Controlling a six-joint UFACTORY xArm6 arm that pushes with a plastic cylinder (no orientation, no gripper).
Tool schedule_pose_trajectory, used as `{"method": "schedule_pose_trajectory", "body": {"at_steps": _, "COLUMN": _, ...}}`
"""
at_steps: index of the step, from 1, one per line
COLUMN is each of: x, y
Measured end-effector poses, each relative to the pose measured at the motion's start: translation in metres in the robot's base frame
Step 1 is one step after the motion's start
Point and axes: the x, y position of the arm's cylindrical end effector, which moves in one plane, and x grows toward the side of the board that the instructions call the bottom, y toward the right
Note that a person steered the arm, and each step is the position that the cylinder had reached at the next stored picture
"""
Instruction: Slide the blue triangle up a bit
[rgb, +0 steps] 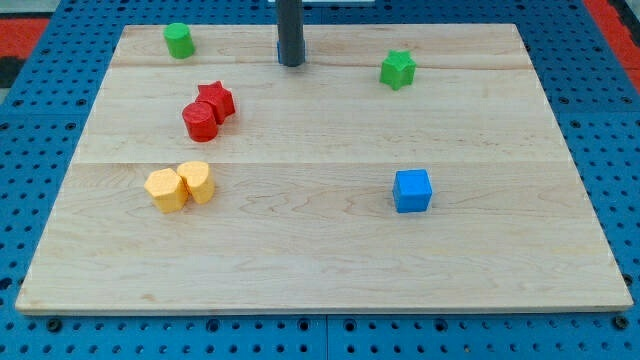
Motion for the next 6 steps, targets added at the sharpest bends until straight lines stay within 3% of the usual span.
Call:
{"method": "schedule_pose_trajectory", "body": {"at_steps": 1, "x": 0.008, "y": -0.039}}
{"method": "schedule_pose_trajectory", "body": {"at_steps": 3, "x": 0.008, "y": -0.048}}
{"method": "schedule_pose_trajectory", "body": {"at_steps": 6, "x": -0.026, "y": 0.012}}
